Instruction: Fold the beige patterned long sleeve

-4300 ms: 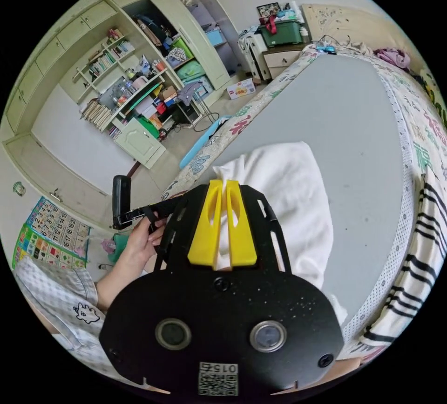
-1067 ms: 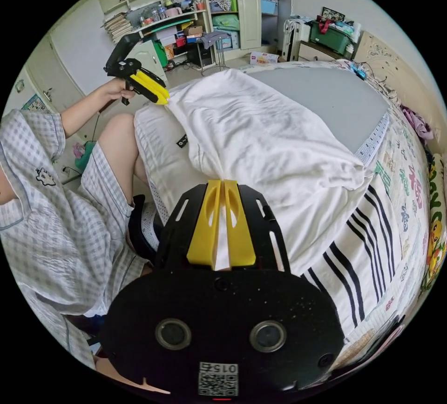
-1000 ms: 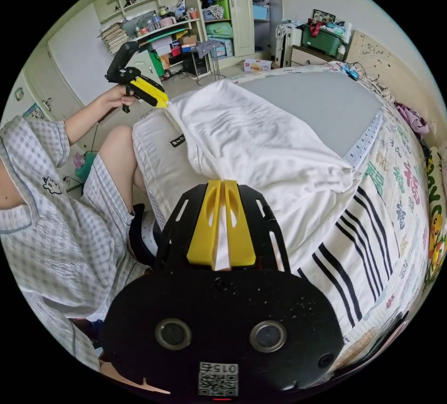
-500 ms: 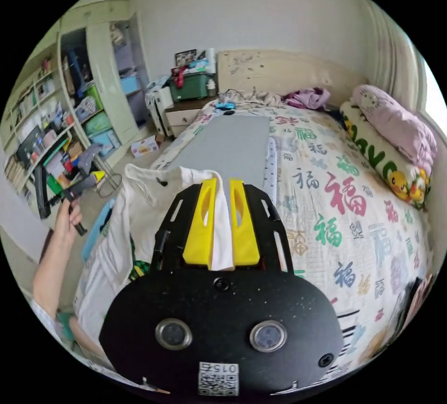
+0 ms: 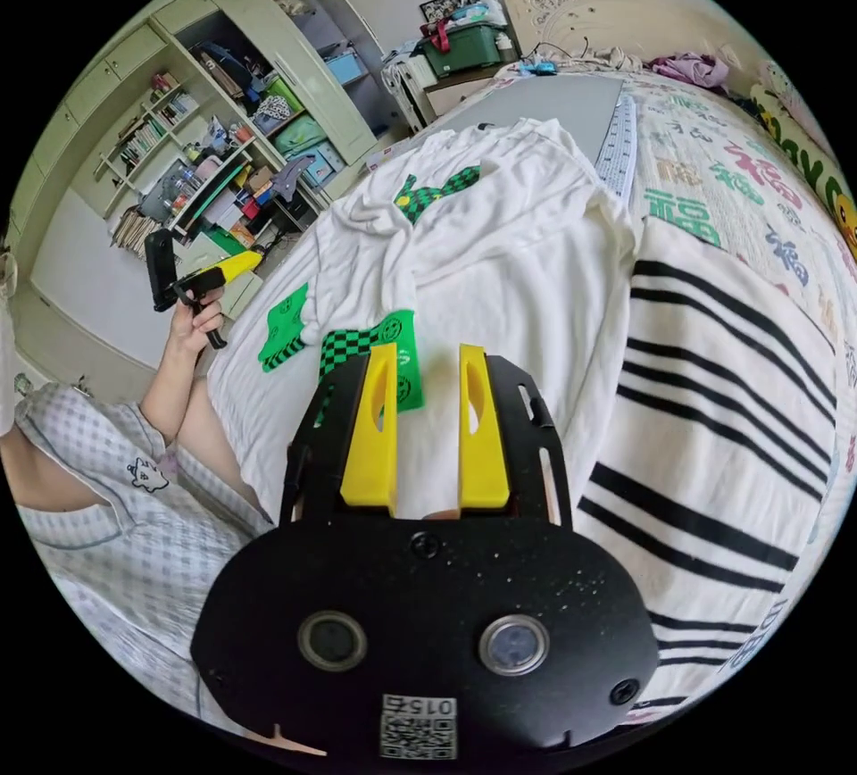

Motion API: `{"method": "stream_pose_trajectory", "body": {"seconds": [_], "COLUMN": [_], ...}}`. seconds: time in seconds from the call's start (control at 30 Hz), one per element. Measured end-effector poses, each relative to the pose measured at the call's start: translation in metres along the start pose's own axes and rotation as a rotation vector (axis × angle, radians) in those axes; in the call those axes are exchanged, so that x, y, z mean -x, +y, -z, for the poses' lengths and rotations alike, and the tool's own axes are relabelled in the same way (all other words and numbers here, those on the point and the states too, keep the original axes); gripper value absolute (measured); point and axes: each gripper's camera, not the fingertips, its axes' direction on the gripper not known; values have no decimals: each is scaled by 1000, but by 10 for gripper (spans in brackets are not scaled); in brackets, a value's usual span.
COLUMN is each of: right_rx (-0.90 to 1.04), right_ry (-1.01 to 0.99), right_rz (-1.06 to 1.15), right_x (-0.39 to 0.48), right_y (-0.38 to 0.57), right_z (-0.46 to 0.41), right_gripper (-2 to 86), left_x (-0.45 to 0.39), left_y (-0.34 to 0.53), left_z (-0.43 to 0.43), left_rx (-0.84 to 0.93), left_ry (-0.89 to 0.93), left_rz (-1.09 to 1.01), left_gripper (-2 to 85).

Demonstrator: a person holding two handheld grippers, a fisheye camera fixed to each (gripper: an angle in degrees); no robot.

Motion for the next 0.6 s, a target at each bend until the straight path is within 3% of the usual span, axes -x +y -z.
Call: {"method": "stream_pose_trajectory", "body": {"seconds": [0.33,0.5,0.6], "right_rx": [5,-142,-186], "right_ry": [30,-190,-245], "right_rz": [-2,-55,-63], "right_x": [56,83,102], "right_y": [-11,-24,-33], "right_z": [40,81,85], "right_gripper": [25,3,0], "left_x": [-79,-120,-137], "left_y": [16,25,33], "left_z": [-39,-38,-18], "left_rx": [83,63,-47], "left_ry": [62,-60,-142], "left_rz": [-176,-248,-259], "left_gripper": [148,184,184]}}
